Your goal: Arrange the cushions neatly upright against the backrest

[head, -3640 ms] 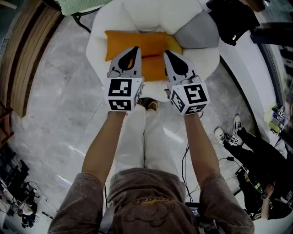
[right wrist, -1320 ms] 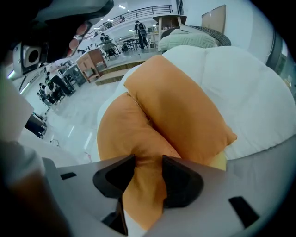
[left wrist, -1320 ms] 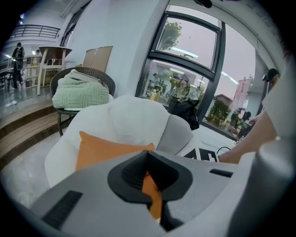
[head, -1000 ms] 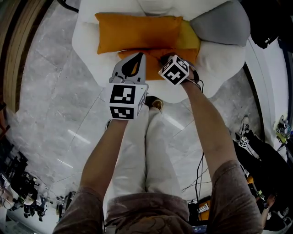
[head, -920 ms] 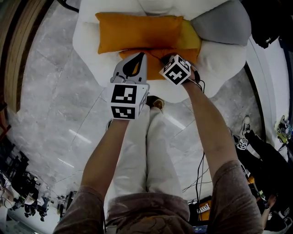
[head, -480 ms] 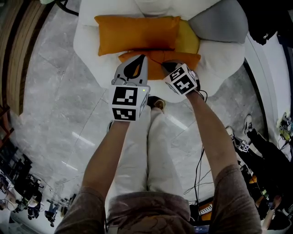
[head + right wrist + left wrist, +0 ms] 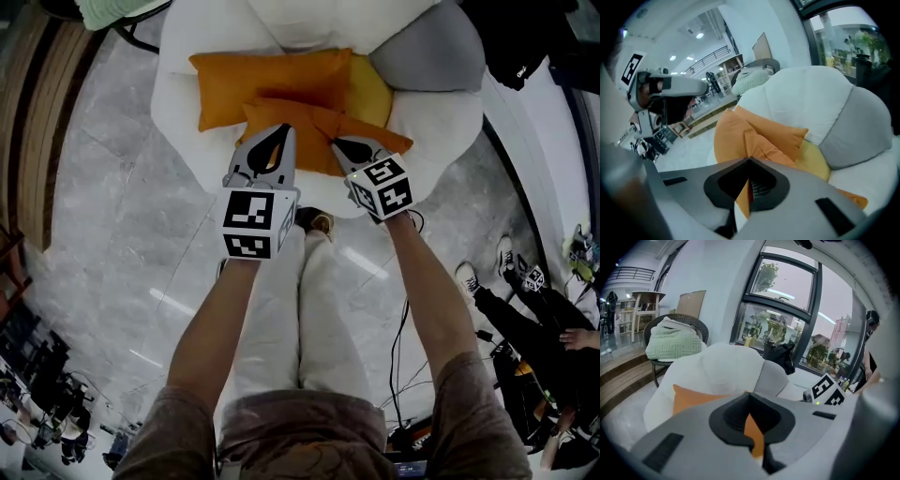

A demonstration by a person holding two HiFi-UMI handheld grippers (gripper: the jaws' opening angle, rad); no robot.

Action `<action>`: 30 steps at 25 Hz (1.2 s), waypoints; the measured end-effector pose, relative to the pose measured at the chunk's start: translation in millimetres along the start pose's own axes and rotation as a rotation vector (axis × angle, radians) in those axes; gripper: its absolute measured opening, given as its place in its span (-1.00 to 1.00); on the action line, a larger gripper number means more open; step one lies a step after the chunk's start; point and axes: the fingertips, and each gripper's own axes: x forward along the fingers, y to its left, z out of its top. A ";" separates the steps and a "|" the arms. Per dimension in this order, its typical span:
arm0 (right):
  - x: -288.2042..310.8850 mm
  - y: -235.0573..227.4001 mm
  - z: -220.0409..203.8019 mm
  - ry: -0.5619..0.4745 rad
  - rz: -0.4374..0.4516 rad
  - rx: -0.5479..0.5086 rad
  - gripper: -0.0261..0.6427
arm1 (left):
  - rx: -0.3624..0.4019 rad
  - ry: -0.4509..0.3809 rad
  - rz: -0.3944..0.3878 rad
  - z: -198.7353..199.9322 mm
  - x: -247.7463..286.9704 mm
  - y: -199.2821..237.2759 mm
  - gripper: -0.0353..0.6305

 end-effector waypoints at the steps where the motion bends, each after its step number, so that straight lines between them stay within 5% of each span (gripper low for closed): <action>1: -6.6 0.0 5.5 -0.026 -0.006 0.029 -0.87 | 0.001 -0.001 -0.003 3.0 -1.1 -1.0 -0.88; 20: -116.0 -73.4 111.4 -0.593 -0.197 0.453 -0.87 | 0.066 0.012 -0.099 45.3 20.7 -33.6 -0.88; 30: -153.8 -127.9 122.4 -0.838 -0.276 0.650 -0.87 | 0.113 0.040 -0.165 49.1 51.6 -61.0 -0.88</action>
